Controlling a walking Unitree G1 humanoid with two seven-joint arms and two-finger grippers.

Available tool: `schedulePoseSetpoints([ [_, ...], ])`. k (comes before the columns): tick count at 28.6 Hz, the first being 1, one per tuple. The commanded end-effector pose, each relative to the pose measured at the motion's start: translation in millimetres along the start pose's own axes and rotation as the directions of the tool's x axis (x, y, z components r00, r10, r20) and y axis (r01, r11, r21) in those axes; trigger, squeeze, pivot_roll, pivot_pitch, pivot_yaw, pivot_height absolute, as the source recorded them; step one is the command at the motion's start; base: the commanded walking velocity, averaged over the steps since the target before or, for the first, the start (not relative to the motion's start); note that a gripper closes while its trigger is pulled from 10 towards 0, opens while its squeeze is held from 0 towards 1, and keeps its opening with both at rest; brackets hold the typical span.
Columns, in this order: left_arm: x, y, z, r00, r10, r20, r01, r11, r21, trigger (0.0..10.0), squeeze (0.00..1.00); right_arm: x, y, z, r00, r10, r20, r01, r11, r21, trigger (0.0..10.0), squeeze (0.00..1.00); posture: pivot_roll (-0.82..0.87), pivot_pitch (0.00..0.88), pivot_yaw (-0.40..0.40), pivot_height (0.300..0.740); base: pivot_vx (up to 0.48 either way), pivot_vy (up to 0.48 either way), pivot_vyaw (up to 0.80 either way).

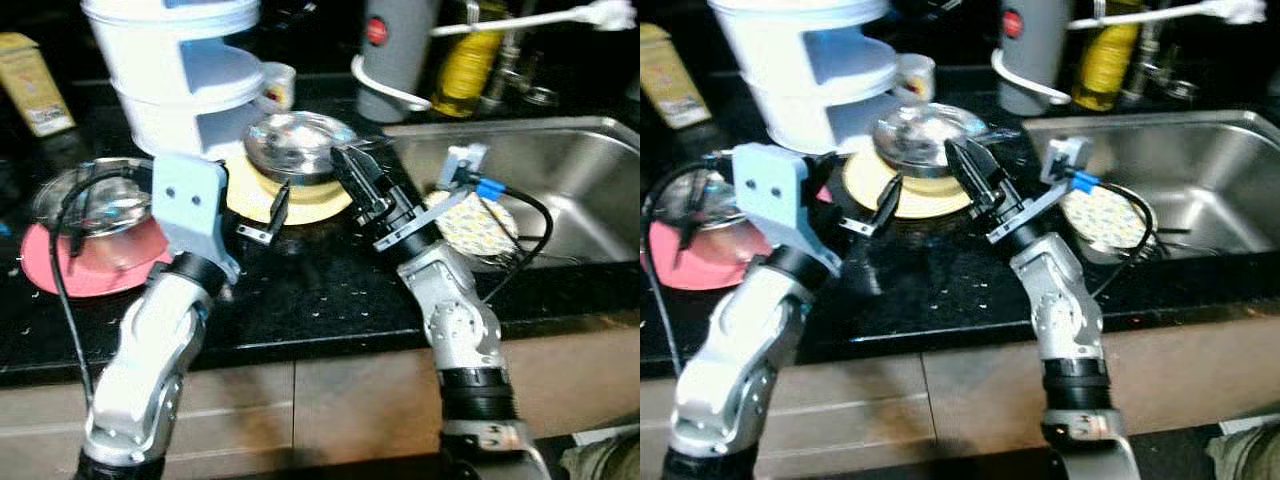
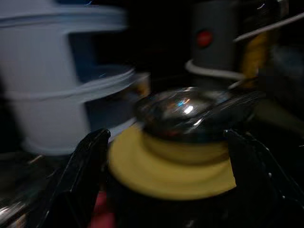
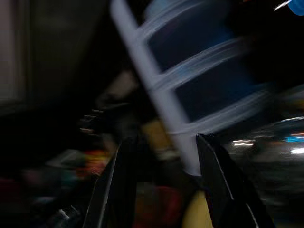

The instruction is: Kitchen organization

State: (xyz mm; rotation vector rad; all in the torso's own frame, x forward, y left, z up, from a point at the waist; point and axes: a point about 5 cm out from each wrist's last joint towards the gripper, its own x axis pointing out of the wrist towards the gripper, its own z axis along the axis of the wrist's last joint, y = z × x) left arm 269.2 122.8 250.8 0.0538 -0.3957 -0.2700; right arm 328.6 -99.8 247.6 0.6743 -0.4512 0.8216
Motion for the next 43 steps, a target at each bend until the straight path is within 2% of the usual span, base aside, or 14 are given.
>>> schedulePoseSetpoints([
  [1,-0.4,1.1,-1,1.0,0.005,-0.008,-0.005,1.0,0.006,10.0,0.0,3.4,4.7,10,0.998,0.028,0.047,-0.03,0.999,0.029,10.0,0.0,0.12,0.053,-0.041,0.74,0.0,0.0,0.79],
  [5,-0.2,-6.1,-3,0.998,-0.049,-0.03,0.05,0.998,0.04,10.0,0.0,4.2,6.9,13,0.998,0.037,0.059,-0.039,0.999,0.031,10.0,0.0,0.12,0.055,-0.038,0.74,0.0,-0.36,0.79],
  [8,0.7,-8.2,-4,0.998,-0.047,-0.032,0.048,0.998,0.031,10.0,0.0,4.4,7.1,13,0.998,0.026,0.055,-0.027,0.999,0.026,10.0,0.0,0.12,0.056,-0.036,0.74,0.0,-0.48,0.79],
  [11,1.6,-10.1,-2,0.999,-0.042,-0.01,0.042,0.999,0.014,10.0,0.0,4.6,4.7,13,0.997,-0.015,0.076,0.01,0.998,0.069,10.0,0.0,0.12,0.056,-0.036,0.74,0.0,0.0,0.0],
  [20,3.3,-9.5,-1,0.999,-0.046,-0.004,0.046,0.999,0.008,10.0,0.0,5.3,2.7,13,0.998,-0.04,0.045,0.038,0.999,0.033,10.0,0.0,0.11,0.06,-0.035,0.74,0.0,0.0,0.0],
  [23,3.8,-8.8,-1,0.999,-0.042,0.0,0.042,0.999,0.005,10.0,0.0,6.3,-0.5,10,0.997,-0.075,0.008,0.076,0.997,-0.031,10.0,0.0,0.11,0.06,-0.037,0.74,0.0,0.0,0.0],
  [25,3.9,-8.8,-1,0.999,-0.04,0.001,0.04,0.999,0.005,10.0,0.0,7.4,-4.7,6,0.992,-0.121,-0.035,0.117,0.987,-0.109,10.0,0.0,0.11,0.06,-0.038,0.74,0.0,0.0,0.0],
  [27,4.0,-8.9,-1,0.999,-0.04,0.002,0.04,0.999,0.003,10.0,0.0,9.0,-11.6,0,0.976,-0.194,-0.094,0.169,0.959,-0.229,10.0,0.0,0.11,0.06,-0.039,0.74,0.0,0.0,0.0],
  [29,4.2,-8.9,-1,0.999,-0.039,0.007,0.039,0.999,-0.003,10.0,0.0,11.1,-20.6,-4,0.952,-0.281,-0.123,0.233,0.923,-0.305,10.0,0.0,0.11,0.061,-0.041,0.74,0.0,0.0,0.0],
  [31,4.3,-8.7,-1,0.999,-0.038,0.009,0.038,0.999,-0.005,10.0,0.0,11.9,-24.6,-4,0.941,-0.315,-0.126,0.262,0.911,-0.319,10.0,0.0,0.11,0.061,-0.041,0.74,0.0,0.0,0.0],
  [32,4.6,-8.9,-1,0.999,-0.038,0.012,0.039,0.999,-0.008,10.0,0.0,13.6,-31.1,-1,0.927,-0.363,-0.098,0.314,0.89,-0.33,10.0,0.0,0.12,0.062,-0.044,0.74,0.0,0.0,0.0],
  [34,5.0,-9.9,0,0.999,-0.046,0.019,0.046,0.999,-0.012,10.0,0.0,17.9,-33.4,7,0.927,-0.371,-0.059,0.334,0.885,-0.325,10.0,0.0,0.12,0.064,-0.045,0.74,0.0,0.0,0.0],
  [41,4.2,-13.8,3,0.996,-0.079,0.032,0.08,0.996,-0.025,10.0,0.0,33.5,-24.1,33,0.961,-0.277,0.026,0.272,0.914,-0.302,10.0,0.0,0.12,0.068,-0.05,0.74,0.0,0.0,0.0],
  [43,3.8,-17.1,0,0.995,-0.103,0.018,0.103,0.994,-0.027,10.0,0.0,34.3,-25.2,43,0.956,-0.29,0.042,0.284,0.88,-0.38,10.0,0.0,0.12,0.068,-0.05,0.74,0.0,0.0,0.0],
])
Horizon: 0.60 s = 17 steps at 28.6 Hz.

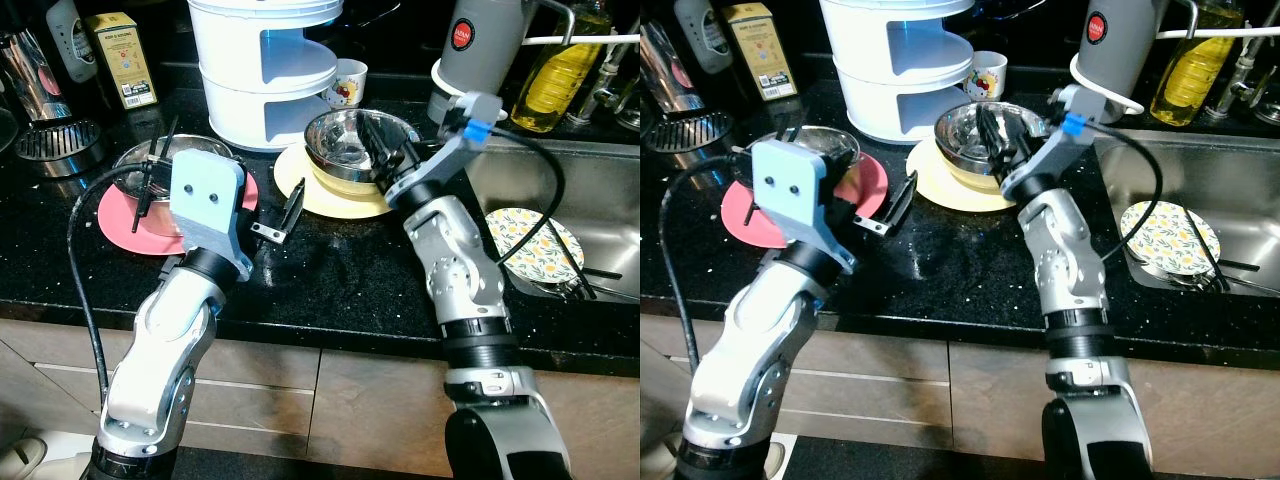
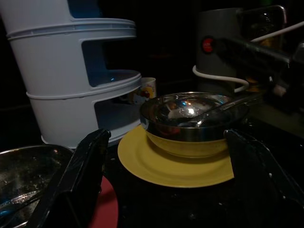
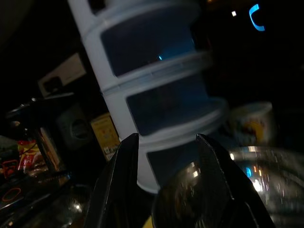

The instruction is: Kitchen organization

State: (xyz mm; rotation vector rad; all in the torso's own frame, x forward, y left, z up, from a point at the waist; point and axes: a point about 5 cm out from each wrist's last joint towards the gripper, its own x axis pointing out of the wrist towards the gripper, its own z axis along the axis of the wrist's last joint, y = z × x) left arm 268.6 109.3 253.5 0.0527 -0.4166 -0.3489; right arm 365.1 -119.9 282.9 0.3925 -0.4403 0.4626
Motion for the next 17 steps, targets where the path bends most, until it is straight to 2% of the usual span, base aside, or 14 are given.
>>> schedulePoseSetpoints([
  [1,0.0,-5.1,-4,0.999,-0.032,-0.011,0.032,0.999,-0.016,10.0,0.0,1.2,-3.9,9,1.0,-0.025,0.018,0.027,0.996,-0.083,10.0,0.0,0.11,0.07,-0.049,0.74,0.0,0.0,0.0],
  [3,1.2,-6.9,-5,0.998,-0.054,-0.009,0.054,0.998,-0.046,10.0,0.0,-0.4,-19.4,9,0.991,-0.133,-0.032,0.122,0.962,-0.245,10.0,0.04,0.11,0.069,-0.049,0.74,0.0,0.0,0.0],
  [4,1.2,-6.9,-5,0.998,-0.054,-0.009,0.054,0.998,-0.046,10.0,0.0,-0.4,-19.4,9,0.991,-0.133,-0.032,0.122,0.962,-0.245,10.0,0.04,0.11,0.069,-0.049,0.74,0.0,0.0,0.0],
  [5,1.8,-7.9,-5,0.998,-0.068,-0.006,0.068,0.996,-0.066,10.0,0.0,-1.9,-24.9,10,0.985,-0.17,-0.034,0.154,0.949,-0.276,10.0,0.26,0.11,0.069,-0.049,0.74,0.0,0.0,0.0],
  [6,2.8,-9.1,-4,0.995,-0.095,-0.003,0.095,0.992,-0.084,10.0,0.0,-6.3,-35.4,10,0.971,-0.236,-0.049,0.207,0.921,-0.33,10.0,1.0,0.11,0.069,-0.046,0.74,0.0,0.0,0.0],
  [8,3.1,-9.3,-4,0.995,-0.105,-0.002,0.104,0.99,-0.094,10.0,0.0,-8.4,-39.5,10,0.964,-0.26,-0.049,0.227,0.908,-0.353,10.0,1.0,0.11,0.07,-0.044,0.74,0.0,0.0,0.0],
  [13,0.8,-11.3,-6,0.987,-0.157,-0.019,0.154,0.98,-0.125,10.0,0.0,-14.8,-46.0,11,0.956,-0.288,-0.051,0.257,0.91,-0.324,10.0,1.0,0.1,0.064,-0.038,0.74,0.0,0.0,0.0],
  [14,0.2,-11.4,-7,0.987,-0.162,-0.022,0.158,0.98,-0.125,10.0,0.0,-15.1,-46.8,11,0.953,-0.297,-0.052,0.266,0.909,-0.321,10.0,0.41,0.1,0.064,-0.038,0.74,0.0,0.0,0.0],
  [15,-0.5,-11.2,-7,0.986,-0.166,-0.025,0.162,0.979,-0.125,10.0,0.0,-15.2,-47.6,10,0.949,-0.309,-0.056,0.277,0.908,-0.315,10.0,0.01,0.1,0.061,-0.039,0.74,0.0,0.0,0.0],
  [17,-0.7,-10.9,-7,0.986,-0.168,-0.026,0.163,0.979,-0.126,10.0,0.0,-15.1,-47.8,9,0.948,-0.313,-0.062,0.28,0.909,-0.308,10.0,0.0,0.1,0.06,-0.04,0.74,0.0,0.0,0.0],
])
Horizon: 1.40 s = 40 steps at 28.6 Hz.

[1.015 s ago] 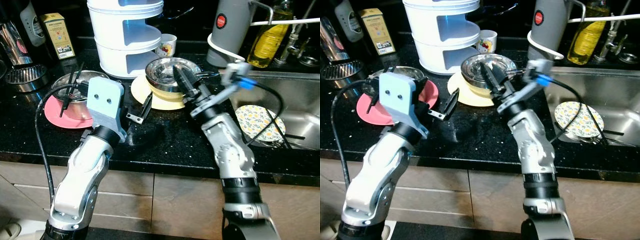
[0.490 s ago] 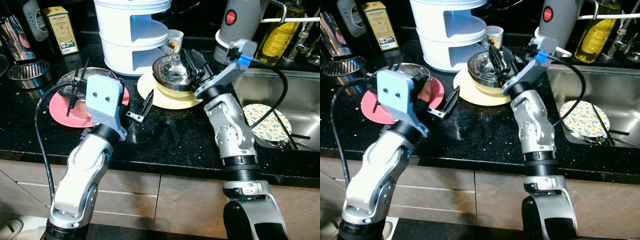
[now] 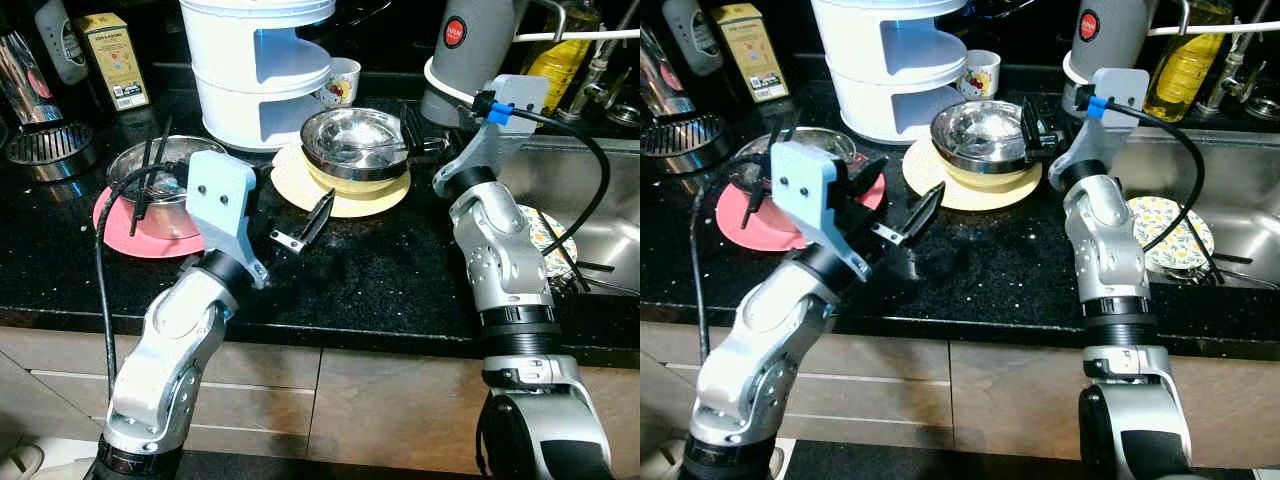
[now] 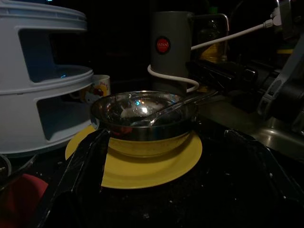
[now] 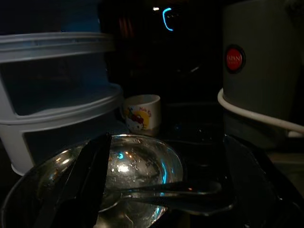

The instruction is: Kitchen organization

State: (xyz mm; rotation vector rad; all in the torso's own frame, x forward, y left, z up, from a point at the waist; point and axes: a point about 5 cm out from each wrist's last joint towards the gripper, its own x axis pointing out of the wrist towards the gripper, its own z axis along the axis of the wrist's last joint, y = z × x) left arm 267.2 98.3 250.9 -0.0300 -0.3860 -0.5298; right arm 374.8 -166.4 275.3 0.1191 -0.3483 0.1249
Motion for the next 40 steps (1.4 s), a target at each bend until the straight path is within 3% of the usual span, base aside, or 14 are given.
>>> schedulePoseSetpoints([
  [1,-2.3,0.5,-5,1.0,-0.006,-0.03,0.006,1.0,-0.007,10.0,0.0,-2.4,-2.5,-3,1.0,-0.014,-0.018,0.014,1.0,0.017,10.0,0.0,0.1,0.06,-0.04,0.74,0.0,0.0,0.0],
  [4,-3.4,1.4,-6,0.999,-0.008,-0.036,0.007,1.0,-0.009,10.0,0.0,-2.2,-1.4,-10,0.997,-0.013,-0.072,0.019,0.996,0.083,10.0,0.0,0.1,0.059,-0.039,0.74,0.0,0.0,0.0],
  [5,-4.8,1.9,-7,0.999,-0.009,-0.042,0.008,1.0,-0.009,10.0,0.0,-2.4,-1.0,-16,0.993,-0.019,-0.121,0.038,0.987,0.156,10.0,0.0,0.11,0.053,-0.044,0.74,0.0,0.0,0.0],
  [9,-5.8,2.2,-8,0.999,-0.009,-0.047,0.008,1.0,-0.007,10.0,0.0,-2.6,-1.7,-19,0.989,-0.028,-0.147,0.057,0.979,0.196,10.0,0.0,0.11,0.052,-0.045,0.74,0.0,0.0,0.0],
  [12,-6.8,1.7,-9,0.999,-0.014,-0.052,0.013,1.0,-0.008,10.0,0.0,-0.5,-10.0,-16,0.988,-0.062,-0.141,0.102,0.95,0.297,10.0,0.0,0.11,0.047,-0.045,0.74,0.0,0.0,0.0],
  [18,-5.5,0.3,-8,0.999,-0.021,-0.05,0.021,1.0,-0.008,10.0,0.0,1.2,-12.5,-13,0.988,-0.069,-0.139,0.114,0.933,0.343,10.0,0.0,0.1,0.044,-0.044,0.74,0.0,0.0,0.0],
  [26,-4.1,-1.9,-10,0.998,-0.03,-0.057,0.029,0.999,-0.014,10.0,0.0,2.3,-17.8,-28,0.966,-0.116,-0.231,0.203,0.894,0.4,10.0,0.0,0.1,0.06,-0.042,0.74,0.0,0.0,0.0],
  [40,-6.7,0.9,-4,0.999,-0.015,-0.044,0.014,1.0,-0.01,10.0,0.0,22.8,-10.4,-19,0.973,-0.136,-0.186,0.211,0.852,0.48,10.0,0.0,0.12,0.076,-0.051,0.74,0.0,0.0,0.0],
])
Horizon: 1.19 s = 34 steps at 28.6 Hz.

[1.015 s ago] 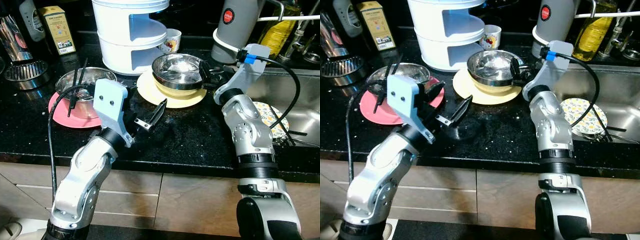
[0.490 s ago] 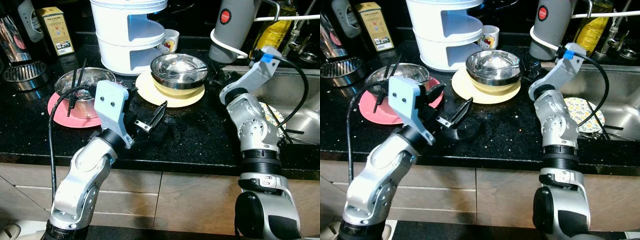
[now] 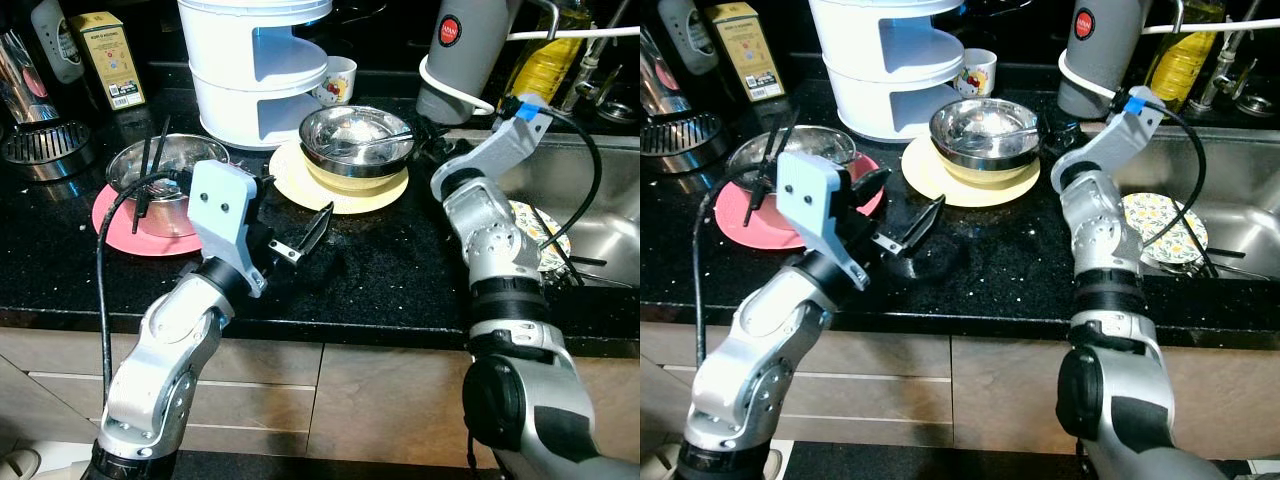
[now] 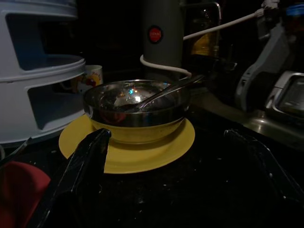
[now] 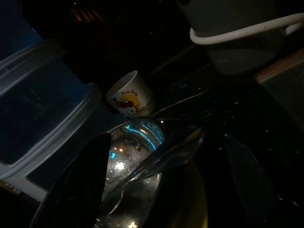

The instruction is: Kitchen organization

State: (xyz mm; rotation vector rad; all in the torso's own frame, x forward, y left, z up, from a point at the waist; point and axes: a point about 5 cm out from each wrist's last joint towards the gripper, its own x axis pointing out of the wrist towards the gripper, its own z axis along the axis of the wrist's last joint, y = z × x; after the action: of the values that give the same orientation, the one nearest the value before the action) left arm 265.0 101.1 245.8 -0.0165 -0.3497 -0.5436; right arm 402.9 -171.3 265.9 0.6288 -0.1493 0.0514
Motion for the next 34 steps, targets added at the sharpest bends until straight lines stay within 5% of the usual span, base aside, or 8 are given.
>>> schedulePoseSetpoints([
  [1,-2.1,-0.1,-1,1.0,0.0,-0.008,0.0,1.0,-0.01,10.0,0.0,1.2,-0.2,-1,1.0,-0.014,0.003,0.014,1.0,0.024,10.0,0.0,0.12,0.076,-0.051,0.74,0.0,0.0,0.0],
  [3,-1.8,-0.8,-1,1.0,-0.001,-0.009,0.001,1.0,-0.013,10.0,0.0,2.1,0.0,-4,1.0,-0.023,-0.006,0.023,0.999,0.025,10.0,0.0,0.12,0.077,-0.05,0.74,0.0,0.0,0.0],
  [4,-1.6,-1.1,-1,1.0,-0.002,-0.009,0.002,1.0,-0.014,10.0,0.0,2.5,-0.4,-5,0.999,-0.031,-0.011,0.031,0.999,0.029,9.2,0.0,0.12,0.077,-0.05,0.74,0.0,0.0,0.0],
  [7,-1.1,-1.3,-1,1.0,-0.003,-0.011,0.003,1.0,-0.016,10.0,0.0,3.5,-0.9,-6,0.999,-0.038,-0.014,0.039,0.998,0.043,2.9,0.0,0.12,0.077,-0.051,0.74,0.0,0.0,0.0],
  [8,-0.9,-1.3,-2,1.0,-0.003,-0.011,0.002,1.0,-0.016,10.0,0.0,3.8,-0.7,-6,0.999,-0.038,-0.012,0.039,0.998,0.055,0.0,0.0,0.12,0.078,-0.052,0.74,0.0,0.0,0.0],
  [25,-1.1,1.0,0,1.0,0.009,-0.005,-0.009,1.0,-0.023,10.0,0.0,5.6,5.8,4,0.998,0.002,0.062,-0.011,0.99,0.14,0.0,0.0,0.11,0.076,-0.052,0.74,0.0,0.0,0.0],
  [34,-0.2,0.7,0,1.0,0.003,-0.004,-0.003,1.0,-0.022,10.0,0.0,0.4,23.2,20,0.971,0.156,0.181,-0.179,0.976,0.121,0.0,0.0,0.12,0.066,-0.049,0.74,0.0,0.0,0.0],
])
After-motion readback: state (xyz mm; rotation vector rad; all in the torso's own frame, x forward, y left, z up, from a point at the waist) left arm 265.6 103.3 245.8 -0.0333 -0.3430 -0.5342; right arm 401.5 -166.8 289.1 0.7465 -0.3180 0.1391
